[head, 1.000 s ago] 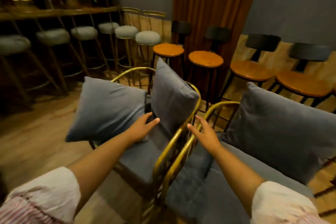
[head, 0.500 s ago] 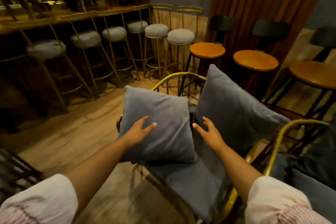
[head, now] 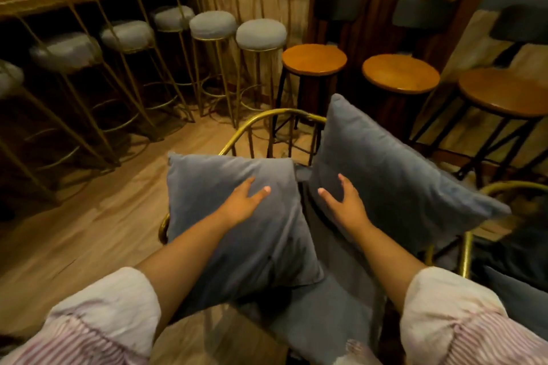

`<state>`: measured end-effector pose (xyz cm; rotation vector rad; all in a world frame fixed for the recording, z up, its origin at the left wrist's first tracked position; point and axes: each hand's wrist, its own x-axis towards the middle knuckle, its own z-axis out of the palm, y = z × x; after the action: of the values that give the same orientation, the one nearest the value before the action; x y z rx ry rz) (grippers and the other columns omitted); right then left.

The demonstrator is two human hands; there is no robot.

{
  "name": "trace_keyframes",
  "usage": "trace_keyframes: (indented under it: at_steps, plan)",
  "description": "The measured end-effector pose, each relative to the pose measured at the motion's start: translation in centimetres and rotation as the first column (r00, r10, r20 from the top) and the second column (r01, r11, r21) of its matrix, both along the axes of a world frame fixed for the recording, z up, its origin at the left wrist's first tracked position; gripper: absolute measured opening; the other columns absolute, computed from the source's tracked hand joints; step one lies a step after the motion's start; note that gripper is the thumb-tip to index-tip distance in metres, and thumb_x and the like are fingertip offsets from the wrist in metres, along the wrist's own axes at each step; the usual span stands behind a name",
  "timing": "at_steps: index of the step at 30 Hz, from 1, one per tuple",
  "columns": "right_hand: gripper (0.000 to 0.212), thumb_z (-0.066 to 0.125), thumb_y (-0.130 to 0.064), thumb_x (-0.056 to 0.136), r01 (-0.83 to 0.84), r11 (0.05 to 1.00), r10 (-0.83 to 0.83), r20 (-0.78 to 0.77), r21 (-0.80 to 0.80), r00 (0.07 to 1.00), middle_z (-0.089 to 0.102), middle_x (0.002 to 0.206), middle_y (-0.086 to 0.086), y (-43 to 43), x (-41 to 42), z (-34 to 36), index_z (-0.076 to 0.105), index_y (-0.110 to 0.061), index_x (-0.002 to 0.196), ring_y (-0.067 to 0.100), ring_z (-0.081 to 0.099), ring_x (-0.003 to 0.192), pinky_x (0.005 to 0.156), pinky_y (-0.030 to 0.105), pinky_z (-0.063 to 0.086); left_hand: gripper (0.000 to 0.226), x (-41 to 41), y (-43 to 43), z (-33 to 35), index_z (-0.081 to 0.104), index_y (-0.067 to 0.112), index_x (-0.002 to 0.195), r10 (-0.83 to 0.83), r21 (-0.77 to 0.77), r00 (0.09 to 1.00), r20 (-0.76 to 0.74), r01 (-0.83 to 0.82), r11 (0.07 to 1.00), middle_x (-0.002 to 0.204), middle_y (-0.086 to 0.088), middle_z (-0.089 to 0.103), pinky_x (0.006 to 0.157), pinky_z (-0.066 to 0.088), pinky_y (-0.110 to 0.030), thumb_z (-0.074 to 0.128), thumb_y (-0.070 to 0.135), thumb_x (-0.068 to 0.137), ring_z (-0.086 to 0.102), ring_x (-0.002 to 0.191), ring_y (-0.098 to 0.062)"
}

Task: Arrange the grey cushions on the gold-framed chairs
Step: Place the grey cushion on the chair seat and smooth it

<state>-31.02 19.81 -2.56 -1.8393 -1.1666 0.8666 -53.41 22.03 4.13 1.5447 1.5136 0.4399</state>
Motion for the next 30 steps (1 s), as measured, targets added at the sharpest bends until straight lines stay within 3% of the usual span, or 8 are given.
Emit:
trace_keyframes:
  at_steps: [8, 11, 13, 16, 20, 25, 28, 30]
  plan:
    - [0.078, 0.063, -0.041, 0.086, 0.28, 0.948, -0.314, 0.296, 0.151, 0.902, 0.022, 0.159, 0.01, 0.1, 7.3, 1.0, 0.026, -0.014, 0.148, 0.026, 0.006, 0.149, 0.12, 0.043, 0.016, 0.063, 10.1, 8.5, -0.8, 0.023, 0.011, 0.15, -0.267, 0.031, 0.962, 0.05, 0.266, 0.964, 0.156, -0.01, 0.028, 0.111, 0.023, -0.026, 0.047, 0.034, 0.096, 0.026, 0.145, -0.026]
    - [0.081, 0.064, -0.047, 0.083, 0.406, 0.9, -0.432, 0.438, 0.159, 0.788, 0.02, 0.159, 0.01, -0.9, 9.6, 1.0, 0.028, -0.015, 0.148, 0.028, 0.005, 0.149, 0.12, 0.049, 0.012, 0.065, 14.2, 11.6, -1.3, 0.024, 0.009, 0.149, -0.373, 0.042, 0.919, 0.126, 0.371, 0.928, 0.151, -0.009, 0.036, 0.104, 0.029, -0.021, 0.052, 0.029, 0.094, 0.033, 0.142, -0.025]
    - [0.085, 0.066, -0.052, 0.079, 0.553, 0.822, -0.543, 0.483, 0.137, 0.687, 0.02, 0.159, 0.009, -1.8, 10.7, 1.3, 0.029, -0.017, 0.147, 0.03, 0.003, 0.149, 0.117, 0.054, 0.005, 0.073, 16.5, 13.9, -1.5, 0.018, 0.012, 0.151, -0.412, 0.053, 0.894, 0.177, 0.409, 0.911, 0.155, -0.007, 0.03, 0.112, 0.027, -0.027, 0.056, 0.03, 0.092, 0.031, 0.143, -0.023]
    - [0.106, 0.071, -0.061, 0.068, 0.708, 0.703, -0.651, 0.462, 0.068, 0.602, 0.005, 0.162, 0.008, -3.3, 12.4, 1.4, 0.017, -0.02, 0.15, 0.028, -0.003, 0.149, 0.116, 0.059, 0.003, 0.093, 19.6, 17.6, -2.2, 0.007, 0.021, 0.152, -0.408, 0.038, 0.88, 0.242, 0.411, 0.911, 0.158, -0.008, 0.022, 0.118, 0.026, -0.039, 0.066, 0.038, 0.083, 0.028, 0.144, -0.025]
    - [0.147, 0.079, -0.067, 0.046, 0.712, 0.693, -0.663, 0.49, 0.115, 0.566, -0.019, 0.159, 0.009, -3.5, 13.6, -0.2, -0.012, -0.017, 0.15, 0.03, -0.016, 0.147, 0.113, 0.062, 0.001, 0.119, 22.8, 23.6, -4.2, -0.009, 0.017, 0.152, -0.243, 0.036, 0.901, 0.36, 0.247, 0.968, 0.16, -0.012, 0.016, 0.117, 0.027, -0.047, 0.077, 0.037, 0.072, 0.026, 0.145, -0.028]
    - [0.162, 0.083, -0.065, 0.036, 0.815, 0.517, -0.85, 0.271, 0.264, 0.451, -0.024, 0.157, 0.015, -1.4, 15.0, -3.0, -0.022, -0.01, 0.147, 0.028, -0.02, 0.145, 0.12, 0.049, -0.003, 0.117, 25.2, 27.5, -7.6, -0.001, 0.019, 0.152, -0.155, -0.077, 0.929, 0.335, 0.191, 0.979, 0.161, -0.009, 0.015, 0.117, 0.025, -0.049, 0.075, 0.049, 0.069, 0.024, 0.145, -0.033]
    - [0.154, 0.089, -0.042, 0.046, 0.891, 0.404, -0.896, -0.108, 0.208, 0.431, -0.009, 0.161, 0.007, -0.4, 16.1, -4.9, -0.027, -0.023, 0.145, 0.019, 0.003, 0.149, 0.121, 0.043, 0.013, 0.107, 26.5, 27.4, -10.2, 0.005, 0.017, 0.152, -0.146, -0.128, 0.934, 0.326, 0.197, 0.972, 0.16, -0.009, 0.019, 0.117, 0.025, -0.048, 0.071, 0.05, 0.073, 0.025, 0.145, -0.034]
    - [0.141, 0.089, -0.031, 0.054, 0.888, 0.422, -0.872, -0.185, 0.183, 0.453, 0.007, 0.161, 0.005, -0.2, 16.5, -6.6, -0.015, -0.023, 0.149, 0.019, 0.017, 0.147, 0.12, 0.042, 0.02, 0.103, 26.8, 27.9, -12.3, 0.01, 0.018, 0.151, -0.128, -0.155, 0.933, 0.336, 0.188, 0.97, 0.159, -0.007, 0.022, 0.117, 0.026, -0.049, 0.069, 0.052, 0.074, 0.027, 0.144, -0.033]
